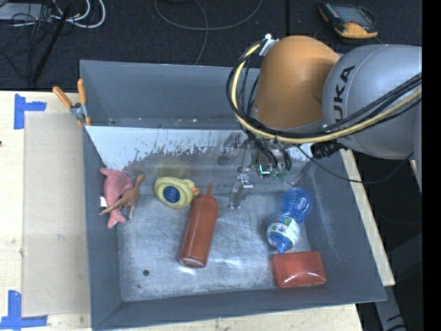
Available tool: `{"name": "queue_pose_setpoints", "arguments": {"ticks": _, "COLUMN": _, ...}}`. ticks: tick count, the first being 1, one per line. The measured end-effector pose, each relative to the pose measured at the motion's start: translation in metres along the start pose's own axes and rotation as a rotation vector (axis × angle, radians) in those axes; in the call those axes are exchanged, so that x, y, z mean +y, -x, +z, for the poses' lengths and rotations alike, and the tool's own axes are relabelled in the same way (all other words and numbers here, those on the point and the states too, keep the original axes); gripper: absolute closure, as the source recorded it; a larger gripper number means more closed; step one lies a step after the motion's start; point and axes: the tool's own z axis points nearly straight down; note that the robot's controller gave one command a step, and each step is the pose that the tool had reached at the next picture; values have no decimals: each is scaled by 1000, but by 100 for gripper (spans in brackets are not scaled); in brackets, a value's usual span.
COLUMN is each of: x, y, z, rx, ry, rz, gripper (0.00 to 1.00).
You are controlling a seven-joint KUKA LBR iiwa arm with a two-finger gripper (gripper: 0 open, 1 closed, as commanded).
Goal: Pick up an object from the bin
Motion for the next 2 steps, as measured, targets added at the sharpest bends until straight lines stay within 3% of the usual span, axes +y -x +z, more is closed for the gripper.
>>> {"name": "queue_pose_setpoints", "arguments": {"ticks": 1, "x": 0, "y": 2, "z": -4, "rx": -7, "ry": 0, "rz": 1, "gripper": 0}}
{"name": "queue_pose_setpoints", "arguments": {"ticks": 2, "x": 13, "y": -6, "z": 35, "rx": -16, "ry": -1, "rz": -164, "gripper": 0}}
